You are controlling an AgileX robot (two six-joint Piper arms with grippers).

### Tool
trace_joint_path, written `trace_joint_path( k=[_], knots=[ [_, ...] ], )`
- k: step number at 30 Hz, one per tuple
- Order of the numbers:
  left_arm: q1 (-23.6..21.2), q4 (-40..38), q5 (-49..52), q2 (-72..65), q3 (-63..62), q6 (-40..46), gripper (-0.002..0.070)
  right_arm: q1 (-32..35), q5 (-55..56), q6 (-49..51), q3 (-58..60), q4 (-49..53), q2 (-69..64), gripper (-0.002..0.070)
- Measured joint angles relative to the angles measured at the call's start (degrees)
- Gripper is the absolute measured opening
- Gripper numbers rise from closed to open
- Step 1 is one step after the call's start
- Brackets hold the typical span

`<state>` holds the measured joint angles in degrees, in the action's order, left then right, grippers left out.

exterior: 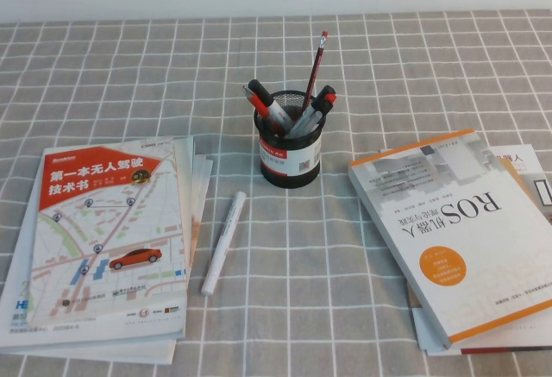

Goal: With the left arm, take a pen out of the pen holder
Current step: 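Take a marker out of the pen holder and lay it on the table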

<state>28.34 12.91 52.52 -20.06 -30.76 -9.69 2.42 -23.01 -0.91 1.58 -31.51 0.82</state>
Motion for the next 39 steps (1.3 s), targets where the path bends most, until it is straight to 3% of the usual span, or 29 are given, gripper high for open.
trace_joint_path(
  k=[4,12,21,27,33,39],
  knots=[
    [0.0,3.9,-2.1,0.0,4.5,-3.2,-0.0002,0.0,-0.1,0.0,0.0,0.0,0.0,-0.0013],
    [-2.3,8.4,-21.3,2.5,15.9,-8.9,-0.0002,0.0,-0.1,0.0,0.0,0.0,0.0,-0.0013],
    [-16.2,4.0,-34.8,14.9,29.4,-9.0,-0.0002,0.0,-0.1,0.0,0.0,0.0,0.0,-0.0013],
    [-24.9,-3.4,-35.3,20.3,32.1,-3.3,-0.0002,0.0,-0.1,0.0,0.0,0.0,0.0,-0.0013],
    [-25.0,-10.5,-31.3,20.5,32.1,6.6,-0.0002,0.0,-0.1,0.0,0.0,0.0,0.0,-0.0013],
    [-23.5,-12.1,-30.9,20.5,32.1,8.5,-0.0002,0.0,-0.1,0.0,0.0,0.0,0.0,-0.0013]
  ],
)
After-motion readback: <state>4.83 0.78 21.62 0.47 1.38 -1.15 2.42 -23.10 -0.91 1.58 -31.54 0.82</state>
